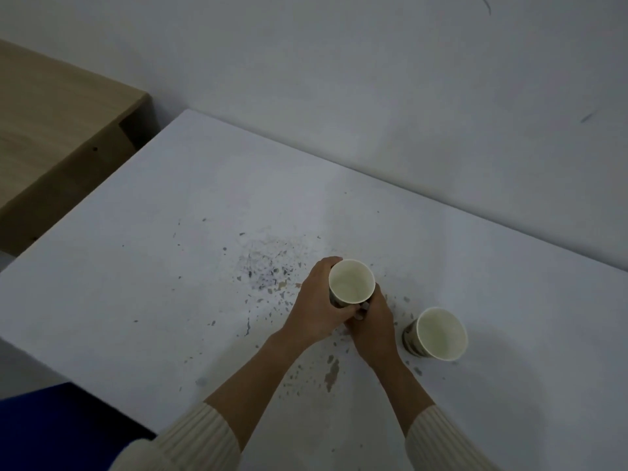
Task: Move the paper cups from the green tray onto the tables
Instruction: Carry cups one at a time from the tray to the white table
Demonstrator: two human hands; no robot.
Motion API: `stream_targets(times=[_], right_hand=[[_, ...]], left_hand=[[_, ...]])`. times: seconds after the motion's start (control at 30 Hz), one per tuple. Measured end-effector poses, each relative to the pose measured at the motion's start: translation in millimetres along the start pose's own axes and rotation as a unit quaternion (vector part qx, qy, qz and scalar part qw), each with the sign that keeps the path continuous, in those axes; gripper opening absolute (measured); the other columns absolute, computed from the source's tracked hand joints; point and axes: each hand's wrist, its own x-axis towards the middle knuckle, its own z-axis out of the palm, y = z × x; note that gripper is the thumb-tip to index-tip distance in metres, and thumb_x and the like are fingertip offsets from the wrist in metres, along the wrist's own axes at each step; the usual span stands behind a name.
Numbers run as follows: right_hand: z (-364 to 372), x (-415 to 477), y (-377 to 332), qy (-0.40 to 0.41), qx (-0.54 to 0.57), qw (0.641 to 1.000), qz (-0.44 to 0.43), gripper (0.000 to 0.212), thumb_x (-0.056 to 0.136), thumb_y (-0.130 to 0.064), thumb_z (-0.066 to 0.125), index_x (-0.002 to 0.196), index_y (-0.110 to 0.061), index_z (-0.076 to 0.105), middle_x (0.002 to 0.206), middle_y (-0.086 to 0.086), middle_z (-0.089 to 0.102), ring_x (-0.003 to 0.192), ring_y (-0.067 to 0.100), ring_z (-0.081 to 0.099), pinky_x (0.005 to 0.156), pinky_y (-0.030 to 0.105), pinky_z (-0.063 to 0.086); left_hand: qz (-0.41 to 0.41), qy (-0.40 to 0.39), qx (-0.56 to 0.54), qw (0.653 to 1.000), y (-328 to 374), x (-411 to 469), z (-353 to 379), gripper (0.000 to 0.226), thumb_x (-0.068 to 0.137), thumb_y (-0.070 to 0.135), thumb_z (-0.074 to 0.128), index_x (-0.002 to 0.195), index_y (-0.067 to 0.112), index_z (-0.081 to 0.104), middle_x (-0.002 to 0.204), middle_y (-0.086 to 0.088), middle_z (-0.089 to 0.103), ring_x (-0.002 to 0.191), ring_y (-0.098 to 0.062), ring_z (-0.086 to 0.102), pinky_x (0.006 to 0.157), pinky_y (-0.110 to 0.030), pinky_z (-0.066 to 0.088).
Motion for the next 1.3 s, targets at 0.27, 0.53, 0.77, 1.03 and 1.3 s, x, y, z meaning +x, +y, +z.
stream_targets(times=[0.27,0.53,0.77,1.03,1.3], right_hand=[[-6.6,-5.5,-3.2,-0.037,-0.052,0.998,0.009,0.054,0.082,-0.007,0.068,0.13,-0.018,0.046,0.111,-0.004,0.058,0.099,0.011,0.058,0.081,0.023,0.047],[-18.8,-41.1,5.8,-0.05,0.006,0.998,0.025,0.06,0.083,-0.001,0.069,0.133,-0.019,0.041,0.121,-0.008,0.056,0.109,0.0,0.058,0.098,0.032,0.05],[-46.7,-103.9,2.4,-0.079,-0.105,0.99,0.058,0.058,0.084,-0.016,0.071,0.134,-0.018,0.043,0.114,0.005,0.06,0.103,0.015,0.059,0.085,0.017,0.048],[-111.1,-237.4,17.9,0.023,-0.107,0.993,0.031,0.028,0.086,-0.015,0.068,0.112,-0.021,0.06,0.093,-0.001,0.069,0.079,0.007,0.065,0.072,0.01,0.051],[-177.1,-423.8,64.4,0.27,-0.059,0.958,0.079,0.017,0.088,-0.01,0.063,0.099,-0.023,0.064,0.082,0.001,0.067,0.074,0.015,0.064,0.066,0.018,0.051]], left_hand=[[-0.021,-0.003,0.012,1.0,0.9,-4.0,2.4,0.077,0.068,0.024,0.079,0.134,0.016,0.04,0.131,0.0,0.048,0.116,-0.014,0.047,0.094,-0.03,0.045],[0.006,0.084,0.032,0.996,28.6,-31.4,11.9,0.083,0.067,0.035,0.077,0.137,0.014,0.036,0.132,-0.003,0.043,0.124,-0.018,0.042,0.099,-0.033,0.044],[0.046,0.121,0.058,0.99,49.5,-73.4,24.5,0.071,0.075,0.019,0.075,0.134,0.009,0.039,0.139,-0.008,0.04,0.129,-0.022,0.038,0.101,-0.031,0.038],[0.097,0.017,0.002,0.995,78.3,-177.4,91.4,0.047,0.08,0.01,0.068,0.122,0.013,0.048,0.119,0.003,0.054,0.112,-0.009,0.05,0.092,-0.011,0.036],[0.185,-0.189,-0.033,0.964,112.2,-333.6,171.5,0.009,0.085,0.005,0.063,0.088,0.013,0.063,0.082,0.006,0.064,0.084,-0.002,0.059,0.071,-0.006,0.046]])
